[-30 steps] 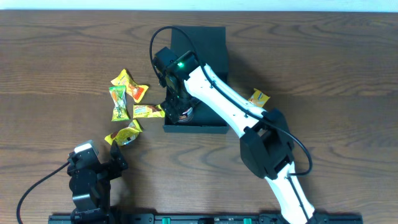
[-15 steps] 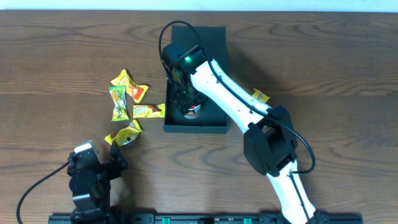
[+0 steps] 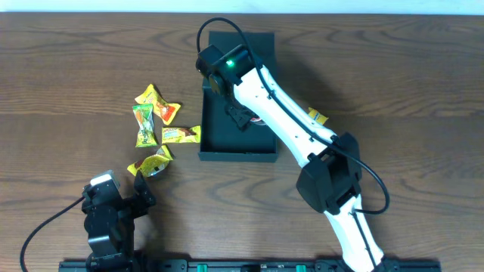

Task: Pack container
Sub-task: 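Lower the can into the box and lay it on its side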

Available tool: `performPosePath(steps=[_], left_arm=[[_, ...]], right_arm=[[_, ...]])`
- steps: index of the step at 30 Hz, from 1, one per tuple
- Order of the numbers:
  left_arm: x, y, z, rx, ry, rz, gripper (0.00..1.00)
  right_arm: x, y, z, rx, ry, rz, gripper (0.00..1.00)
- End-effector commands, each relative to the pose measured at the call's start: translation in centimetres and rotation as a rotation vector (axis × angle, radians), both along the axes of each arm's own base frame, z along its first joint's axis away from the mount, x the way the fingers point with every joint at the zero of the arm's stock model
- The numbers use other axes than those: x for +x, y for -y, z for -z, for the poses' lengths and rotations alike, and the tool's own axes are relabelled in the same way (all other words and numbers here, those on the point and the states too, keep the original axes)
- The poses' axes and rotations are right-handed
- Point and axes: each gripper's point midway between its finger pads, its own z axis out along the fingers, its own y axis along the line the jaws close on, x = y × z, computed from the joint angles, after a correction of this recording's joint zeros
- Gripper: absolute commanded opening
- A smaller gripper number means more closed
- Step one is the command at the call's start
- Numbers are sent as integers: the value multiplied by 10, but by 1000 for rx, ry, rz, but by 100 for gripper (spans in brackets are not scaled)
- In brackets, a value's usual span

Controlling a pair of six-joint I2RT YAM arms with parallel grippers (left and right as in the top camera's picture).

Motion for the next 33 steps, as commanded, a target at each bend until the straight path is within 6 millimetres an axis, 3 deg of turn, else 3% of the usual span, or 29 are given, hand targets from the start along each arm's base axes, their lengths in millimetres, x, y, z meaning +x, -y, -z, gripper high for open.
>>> performPosePath(steps=[1,15,24,33], left_arm=[[0,0,5,6,-8,1,95],[0,0,5,6,-8,2,95],[0,0,5,6,-9,2,95],[0,0,5,5,-9,2,95]], right_arm=[[5,-7,1,-34,36,-46,73],[-3,-25,52,-112,-30,-104,76],[-16,-50,57,-82,-30,-158,82],[-21,-55,56,-93,-28,-180,99]])
